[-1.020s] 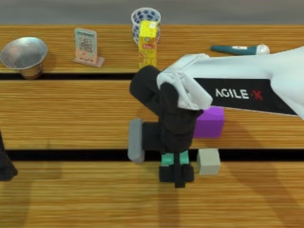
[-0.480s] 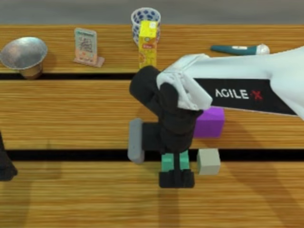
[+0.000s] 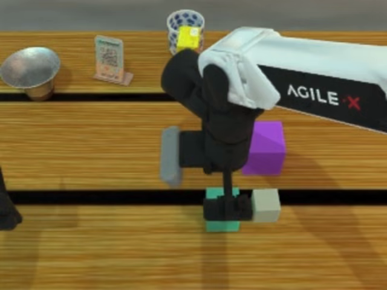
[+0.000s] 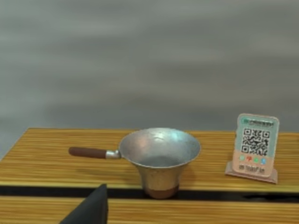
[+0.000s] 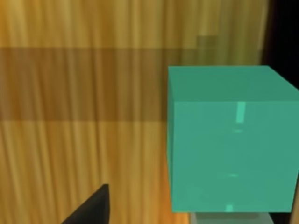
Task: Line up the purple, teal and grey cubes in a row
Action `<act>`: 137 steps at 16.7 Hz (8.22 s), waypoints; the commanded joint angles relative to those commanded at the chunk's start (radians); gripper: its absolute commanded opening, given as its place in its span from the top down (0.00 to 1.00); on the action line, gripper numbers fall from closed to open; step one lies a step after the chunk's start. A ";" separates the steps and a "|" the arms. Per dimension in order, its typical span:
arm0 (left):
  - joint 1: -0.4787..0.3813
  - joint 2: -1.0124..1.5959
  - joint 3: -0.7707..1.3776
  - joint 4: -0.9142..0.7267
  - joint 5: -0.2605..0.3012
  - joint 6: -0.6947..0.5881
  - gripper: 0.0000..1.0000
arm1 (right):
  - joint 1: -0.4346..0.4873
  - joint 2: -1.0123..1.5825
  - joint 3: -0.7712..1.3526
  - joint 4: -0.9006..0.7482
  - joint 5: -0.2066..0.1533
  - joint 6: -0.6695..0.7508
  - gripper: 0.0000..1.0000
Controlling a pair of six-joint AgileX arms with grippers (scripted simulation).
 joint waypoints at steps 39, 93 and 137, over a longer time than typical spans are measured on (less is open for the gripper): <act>0.000 0.000 0.000 0.000 0.000 0.000 0.00 | -0.286 0.267 0.236 0.035 0.012 1.286 0.00; 0.000 0.000 0.000 0.000 0.000 0.000 0.00 | 0.096 0.372 0.658 -0.291 0.017 1.676 1.00; 0.000 0.000 0.000 0.000 0.000 0.000 0.00 | 0.155 0.407 0.465 -0.060 0.018 1.739 0.00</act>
